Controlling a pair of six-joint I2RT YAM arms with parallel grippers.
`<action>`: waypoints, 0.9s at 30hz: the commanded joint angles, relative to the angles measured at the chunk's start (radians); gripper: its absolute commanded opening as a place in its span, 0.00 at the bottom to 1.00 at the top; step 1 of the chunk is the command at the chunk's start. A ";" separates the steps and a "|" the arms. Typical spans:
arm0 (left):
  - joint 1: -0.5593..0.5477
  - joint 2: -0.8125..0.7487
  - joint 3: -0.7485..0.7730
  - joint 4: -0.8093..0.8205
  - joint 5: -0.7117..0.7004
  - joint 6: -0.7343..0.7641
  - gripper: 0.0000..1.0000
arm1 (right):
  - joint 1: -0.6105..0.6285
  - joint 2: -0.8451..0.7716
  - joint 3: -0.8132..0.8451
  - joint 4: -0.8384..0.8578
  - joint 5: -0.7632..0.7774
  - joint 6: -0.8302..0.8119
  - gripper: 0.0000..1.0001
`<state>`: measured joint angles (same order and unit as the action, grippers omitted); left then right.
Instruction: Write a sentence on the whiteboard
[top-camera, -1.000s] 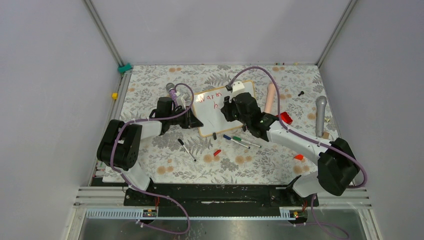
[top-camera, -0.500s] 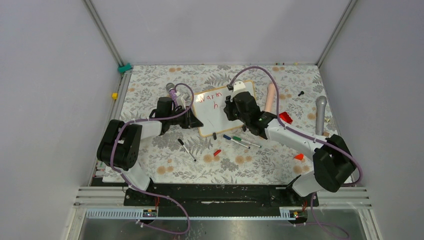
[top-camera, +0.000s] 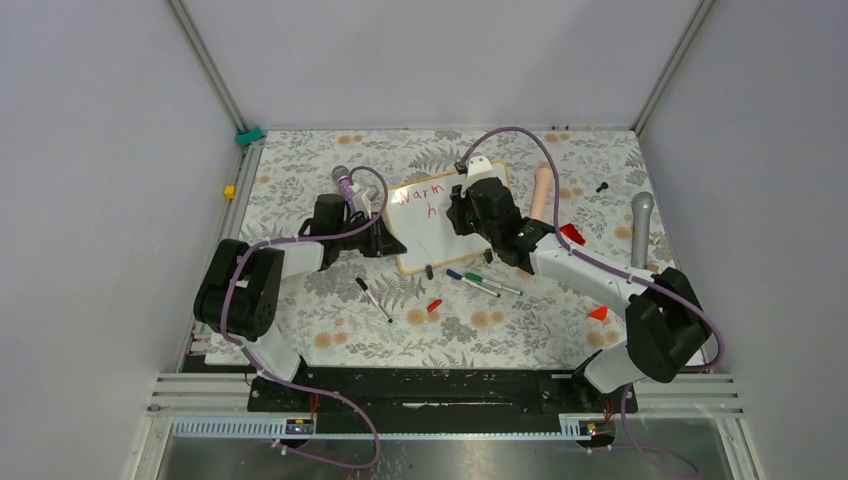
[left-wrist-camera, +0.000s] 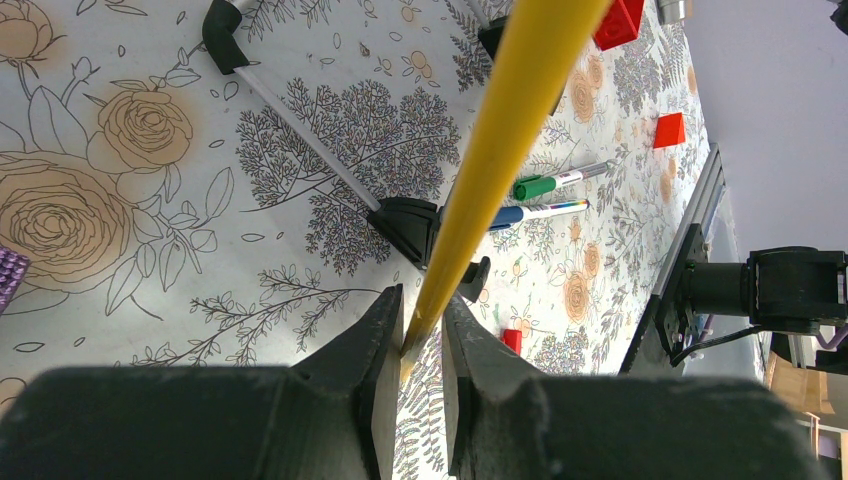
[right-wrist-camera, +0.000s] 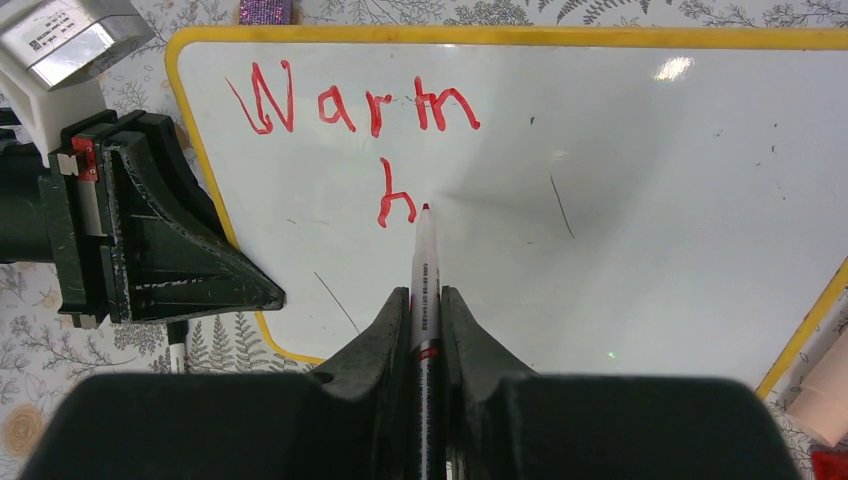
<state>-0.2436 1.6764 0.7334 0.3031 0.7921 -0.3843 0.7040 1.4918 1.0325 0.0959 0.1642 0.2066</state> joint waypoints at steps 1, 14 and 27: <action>-0.010 0.000 0.014 -0.055 -0.068 0.021 0.00 | -0.008 0.017 0.053 0.018 -0.003 -0.002 0.00; -0.011 0.001 0.015 -0.056 -0.068 0.021 0.00 | -0.013 0.050 0.067 0.015 0.000 -0.004 0.00; -0.011 0.001 0.014 -0.055 -0.068 0.022 0.00 | -0.020 0.066 0.077 -0.003 0.012 -0.004 0.00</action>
<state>-0.2440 1.6764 0.7338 0.3035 0.7914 -0.3828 0.6998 1.5425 1.0649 0.0891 0.1631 0.2066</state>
